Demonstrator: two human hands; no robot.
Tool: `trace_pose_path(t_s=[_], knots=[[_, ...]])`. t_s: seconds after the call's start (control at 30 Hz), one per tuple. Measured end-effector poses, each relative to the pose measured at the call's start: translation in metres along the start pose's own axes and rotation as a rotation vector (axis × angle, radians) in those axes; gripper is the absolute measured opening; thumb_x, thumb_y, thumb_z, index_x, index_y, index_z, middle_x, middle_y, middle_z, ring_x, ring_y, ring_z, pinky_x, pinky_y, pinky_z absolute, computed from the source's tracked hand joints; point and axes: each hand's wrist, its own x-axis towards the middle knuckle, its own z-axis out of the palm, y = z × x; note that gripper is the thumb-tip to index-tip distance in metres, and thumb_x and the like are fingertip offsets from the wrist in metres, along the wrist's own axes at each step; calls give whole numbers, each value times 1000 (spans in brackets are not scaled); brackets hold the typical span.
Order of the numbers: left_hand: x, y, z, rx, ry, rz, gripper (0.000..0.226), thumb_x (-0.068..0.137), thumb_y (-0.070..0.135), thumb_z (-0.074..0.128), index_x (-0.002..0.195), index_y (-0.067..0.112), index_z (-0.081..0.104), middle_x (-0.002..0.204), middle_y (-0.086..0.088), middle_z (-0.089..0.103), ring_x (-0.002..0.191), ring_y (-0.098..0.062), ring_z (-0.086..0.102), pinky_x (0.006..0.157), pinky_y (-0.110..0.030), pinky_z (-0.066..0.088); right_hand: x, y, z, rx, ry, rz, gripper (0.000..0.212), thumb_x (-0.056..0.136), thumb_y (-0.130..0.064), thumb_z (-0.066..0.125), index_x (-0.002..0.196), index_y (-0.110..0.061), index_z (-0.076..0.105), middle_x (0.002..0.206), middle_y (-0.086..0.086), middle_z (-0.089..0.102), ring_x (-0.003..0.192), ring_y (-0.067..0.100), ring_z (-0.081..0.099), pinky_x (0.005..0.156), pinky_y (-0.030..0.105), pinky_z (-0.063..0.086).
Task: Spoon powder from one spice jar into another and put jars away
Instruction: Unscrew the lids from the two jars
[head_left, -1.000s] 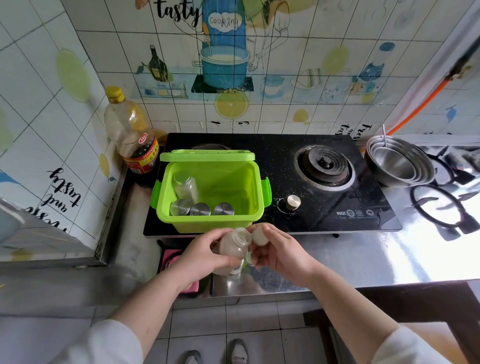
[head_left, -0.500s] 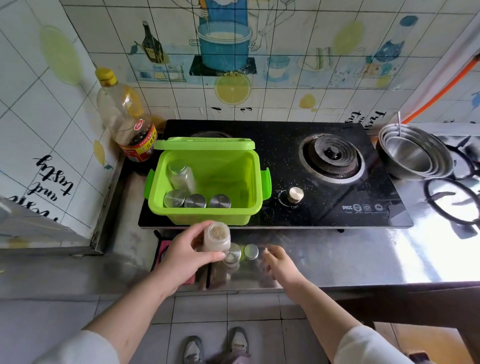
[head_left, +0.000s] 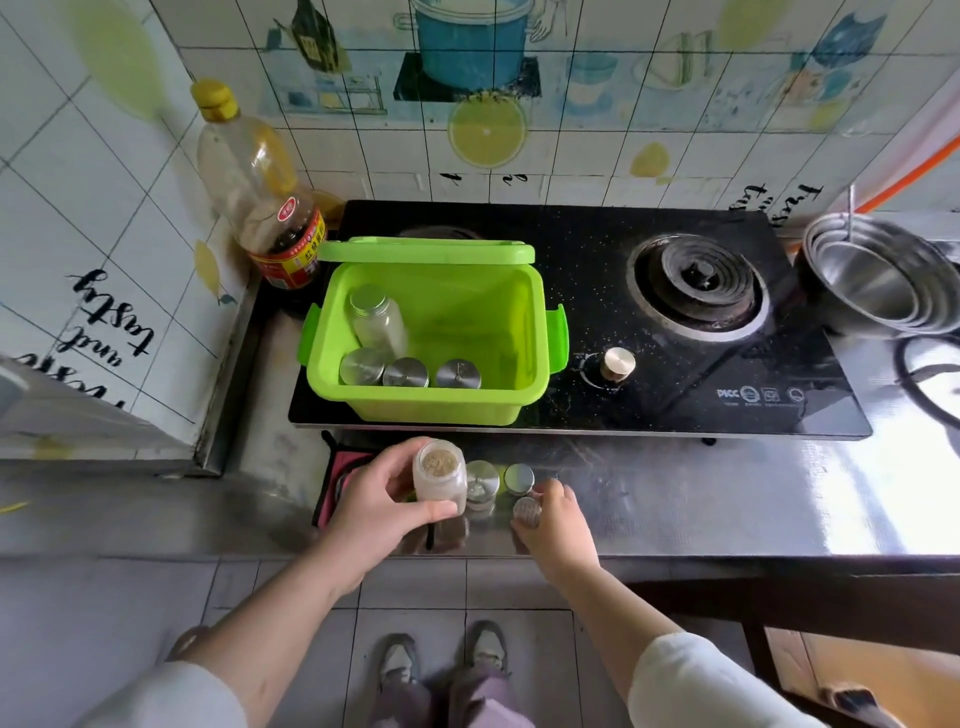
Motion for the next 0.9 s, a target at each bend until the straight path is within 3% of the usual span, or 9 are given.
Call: trace_pose_path(t_s=[0.2, 0.4, 0.57, 0.73, 0.8, 0.9], knots=[[-2, 0, -1, -33, -20, 8, 67, 48, 39, 81, 112, 44, 62, 115, 19, 67, 110, -9, 61, 96, -46, 47, -1, -3, 8, 38, 33, -1, 39, 83, -18, 70, 110, -9, 43, 118, 8, 48, 96, 30, 59, 79, 41, 51], [-4, -2, -5, -37, -33, 10, 60, 62, 17, 84, 112, 43, 63, 116, 16, 67, 110, -11, 61, 99, -49, 47, -2, -1, 10, 36, 35, -2, 37, 83, -14, 67, 112, -10, 44, 117, 8, 45, 90, 28, 58, 75, 38, 51], [-4, 0, -6, -40, -48, 8, 66, 52, 32, 83, 113, 43, 62, 117, 18, 66, 114, -8, 59, 102, -48, 46, -11, -4, 3, 43, 89, -18, 31, 85, -25, 63, 109, -15, 46, 113, 3, 44, 82, 26, 56, 69, 36, 49], [-4, 2, -7, -40, -46, 38, 70, 46, 37, 84, 113, 41, 63, 117, 20, 66, 115, 0, 57, 106, -33, 41, -22, -23, -19, 73, 215, -166, 13, 88, -23, 58, 97, -24, 48, 99, -13, 48, 71, 5, 48, 60, 26, 39], [-4, 1, -9, -42, -32, 38, 66, 53, 26, 86, 113, 39, 63, 115, 21, 67, 113, 2, 57, 101, -26, 42, -22, -32, -27, 68, 207, -222, 13, 88, -25, 58, 98, -26, 49, 97, -16, 48, 69, 4, 47, 60, 25, 39], [-7, -3, -15, -78, 0, 27, 59, 66, 2, 83, 110, 36, 64, 110, 17, 68, 104, 2, 61, 81, -11, 45, -23, -43, -32, 46, 158, -310, 23, 88, -27, 58, 110, -28, 52, 103, -15, 51, 70, 6, 51, 64, 28, 48]])
